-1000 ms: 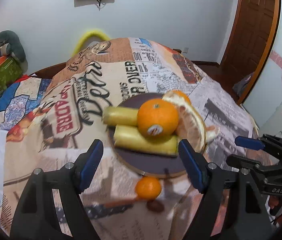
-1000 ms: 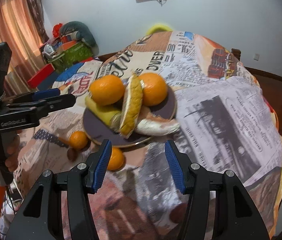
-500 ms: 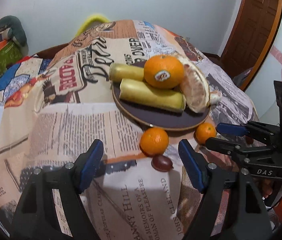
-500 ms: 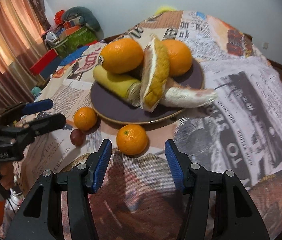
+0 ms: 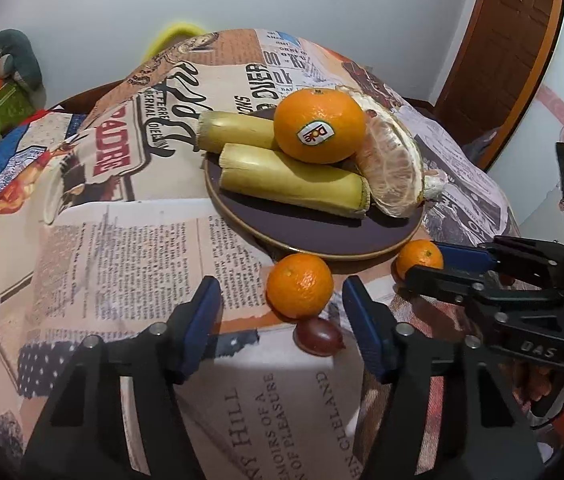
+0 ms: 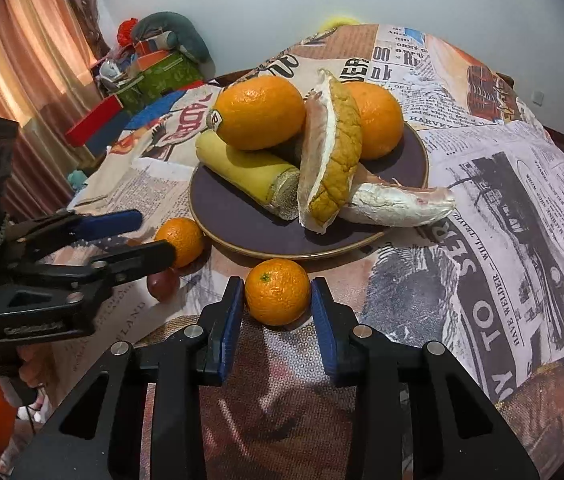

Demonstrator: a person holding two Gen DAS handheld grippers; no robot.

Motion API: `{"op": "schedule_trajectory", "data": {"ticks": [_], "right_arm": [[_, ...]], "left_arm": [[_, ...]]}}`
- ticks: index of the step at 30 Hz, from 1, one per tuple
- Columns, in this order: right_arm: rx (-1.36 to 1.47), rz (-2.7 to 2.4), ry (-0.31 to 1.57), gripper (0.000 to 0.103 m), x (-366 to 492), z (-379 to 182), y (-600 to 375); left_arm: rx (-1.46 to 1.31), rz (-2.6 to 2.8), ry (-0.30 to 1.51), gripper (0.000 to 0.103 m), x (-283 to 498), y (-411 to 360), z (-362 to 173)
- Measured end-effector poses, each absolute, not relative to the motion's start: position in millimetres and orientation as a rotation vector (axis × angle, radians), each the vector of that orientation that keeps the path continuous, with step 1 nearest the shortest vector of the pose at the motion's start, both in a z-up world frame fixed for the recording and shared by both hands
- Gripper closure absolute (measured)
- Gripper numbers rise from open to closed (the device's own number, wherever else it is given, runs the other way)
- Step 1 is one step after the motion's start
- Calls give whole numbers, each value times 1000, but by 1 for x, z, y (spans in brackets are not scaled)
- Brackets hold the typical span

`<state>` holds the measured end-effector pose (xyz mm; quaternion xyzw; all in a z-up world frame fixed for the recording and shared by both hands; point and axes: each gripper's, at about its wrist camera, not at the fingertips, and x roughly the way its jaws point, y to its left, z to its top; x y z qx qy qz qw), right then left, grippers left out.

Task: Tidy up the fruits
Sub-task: 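Grasp a small mandarin with the right gripper while the left grasps another mandarin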

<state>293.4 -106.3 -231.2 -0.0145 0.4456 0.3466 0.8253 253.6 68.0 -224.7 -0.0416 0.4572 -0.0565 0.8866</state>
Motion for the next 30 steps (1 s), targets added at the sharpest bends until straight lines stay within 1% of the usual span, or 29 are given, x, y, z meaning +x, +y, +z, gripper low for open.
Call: {"op": "schedule_trajectory", "data": {"ticks": [4, 6, 9, 11, 12, 19, 30], "right_arm": [[-12, 734, 932, 72, 292, -227, -113], [-2, 730, 928, 72, 292, -226, -116], [11, 727, 924, 72, 293, -225, -119], [19, 725, 924, 72, 293, -225, -120], [23, 725, 923, 72, 294, -224, -121], [21, 733, 905, 72, 292, -217, -119], [-18, 760, 886, 72, 303, -210, -96]], "left_arm": [[-88, -119, 956, 43, 262, 67, -229], [-92, -125, 965, 46, 267, 67, -232], [-106, -141, 980, 55, 272, 67, -237], [-124, -162, 985, 64, 273, 67, -238], [-123, -166, 984, 65, 273, 66, -238], [-96, -160, 956, 66, 266, 63, -231], [-94, -144, 854, 66, 267, 78, -198]]}}
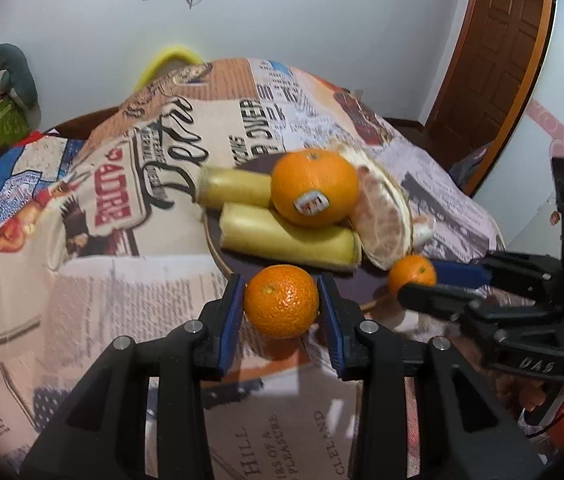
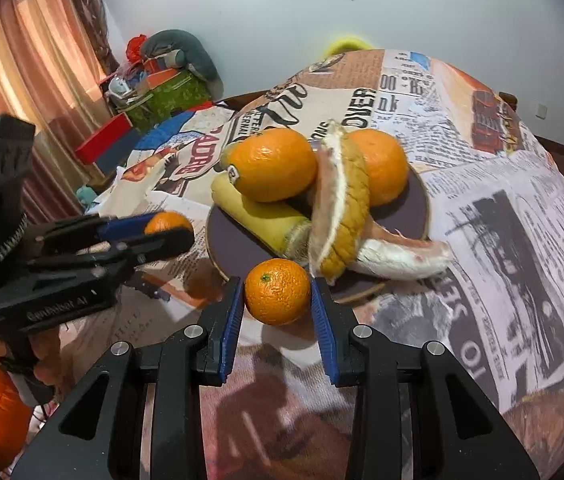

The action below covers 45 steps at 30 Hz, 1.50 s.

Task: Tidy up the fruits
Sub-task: 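Place the mandarin on the plate with the right gripper while the left places its mandarin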

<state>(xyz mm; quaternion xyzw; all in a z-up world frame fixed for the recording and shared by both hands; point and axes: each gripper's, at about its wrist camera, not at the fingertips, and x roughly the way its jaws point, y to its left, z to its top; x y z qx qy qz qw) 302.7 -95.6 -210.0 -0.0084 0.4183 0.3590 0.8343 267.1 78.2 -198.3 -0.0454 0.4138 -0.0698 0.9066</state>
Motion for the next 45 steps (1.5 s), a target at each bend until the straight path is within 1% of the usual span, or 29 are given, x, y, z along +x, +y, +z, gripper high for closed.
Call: {"op": "schedule_trajectory", "data": {"ticks": [9, 18, 25, 28, 29, 32, 34, 36, 41, 45], "right_arm": [[-58, 750, 906, 72, 309, -218, -77], [-72, 745, 911, 72, 311, -220, -78], [-44, 755, 920, 72, 313, -221, -80], [-46, 754, 921, 71, 313, -221, -79], [-46, 755, 924, 71, 313, -221, -79], [-48, 755, 929, 70, 312, -220, -79], [-43, 755, 934, 68, 312, -220, -79], [-45, 757, 935, 64, 309, -219, -77], [-58, 744, 915, 63, 301, -211, -79], [-65, 735, 872, 63, 289, -193, -88]], "left_arm": [[-87, -154, 857, 66, 286, 84, -204], [-82, -169, 899, 66, 302, 79, -220], [-67, -156, 905, 66, 304, 77, -223], [-71, -155, 909, 62, 305, 77, -223], [-76, -154, 906, 60, 305, 78, -222], [-80, -151, 891, 59, 302, 79, -216], [-80, -148, 878, 58, 298, 80, -212], [-72, -138, 858, 58, 291, 81, -206], [-74, -121, 837, 58, 272, 86, -192], [-67, -102, 816, 58, 255, 86, -178]]}}
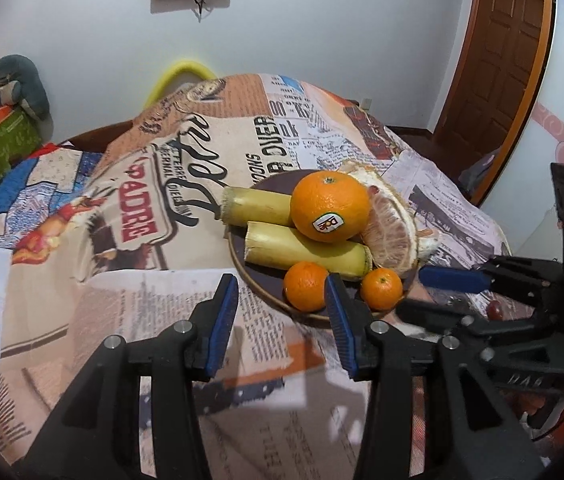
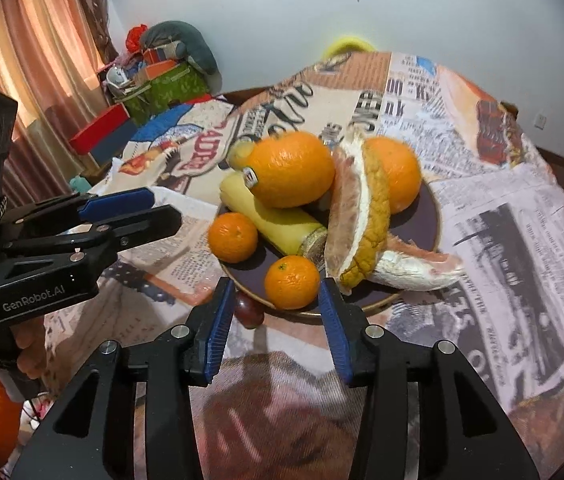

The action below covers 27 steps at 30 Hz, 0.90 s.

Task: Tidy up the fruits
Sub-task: 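Place the mandarin on the plate with the right gripper while the left places its mandarin, then grasp a dark red date with the right gripper while the left grasps the other date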

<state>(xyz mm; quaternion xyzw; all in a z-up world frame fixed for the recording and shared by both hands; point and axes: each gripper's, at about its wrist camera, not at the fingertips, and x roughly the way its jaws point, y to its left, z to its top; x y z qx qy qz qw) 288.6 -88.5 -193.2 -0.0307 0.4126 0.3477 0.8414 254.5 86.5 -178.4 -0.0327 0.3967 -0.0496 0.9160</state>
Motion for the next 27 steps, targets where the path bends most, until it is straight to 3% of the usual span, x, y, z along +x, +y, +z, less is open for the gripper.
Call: {"op": "schedule_trajectory", "data": {"ticks": [12, 27], "right_arm": [[-74, 597, 768, 54, 253, -157, -152], [-19, 512, 894, 54, 256, -205, -201]], "left_arm": [[-52, -126, 801, 58, 206, 61, -152], [-88, -87, 880, 58, 194, 41, -183]]}}
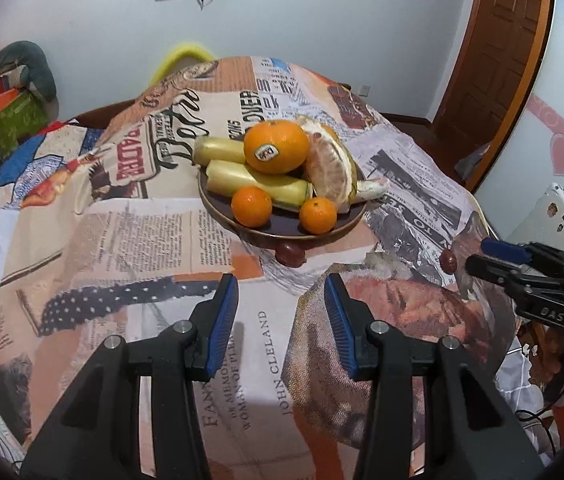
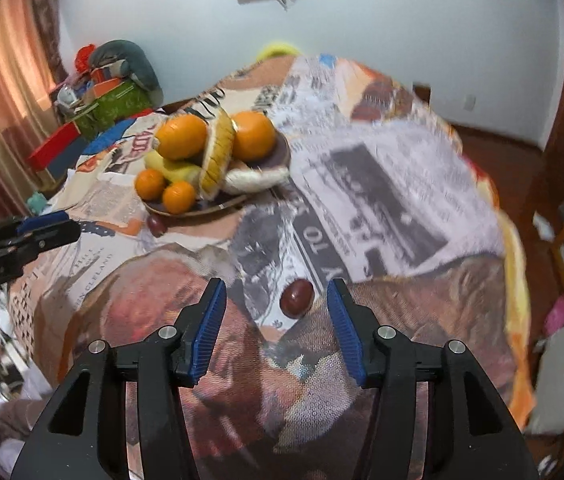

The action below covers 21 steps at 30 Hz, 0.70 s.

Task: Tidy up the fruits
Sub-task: 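Grasp a dark red date with the right gripper while the left grasps the other date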

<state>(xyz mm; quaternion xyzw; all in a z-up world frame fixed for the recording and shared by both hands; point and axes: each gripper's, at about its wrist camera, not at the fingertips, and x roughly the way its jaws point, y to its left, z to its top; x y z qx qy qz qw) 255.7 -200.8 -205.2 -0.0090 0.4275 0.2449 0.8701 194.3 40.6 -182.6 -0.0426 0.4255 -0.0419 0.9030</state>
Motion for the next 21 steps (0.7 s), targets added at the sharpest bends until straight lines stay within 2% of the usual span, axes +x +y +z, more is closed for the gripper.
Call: {"op": "schedule_trajectory", "data": {"ticks": [5, 8, 11, 14, 21], "right_arm": [[-13, 501, 939, 55, 262, -223, -200], [-34, 488, 955, 69, 264, -230, -196], [-35, 476, 947, 73, 263, -234, -196], [-38, 465, 938, 83, 262, -234, -198], [-24, 489, 915, 86, 259, -225, -202]], "left_arm": [[-82, -100, 900, 58, 204, 37, -195], [-79, -111, 917, 58, 211, 36, -203], [-83, -120, 927, 58, 216, 36, -208], [-88, -129, 939, 58, 222, 37, -214], [-88, -139, 958, 60, 239, 35, -223]]}}
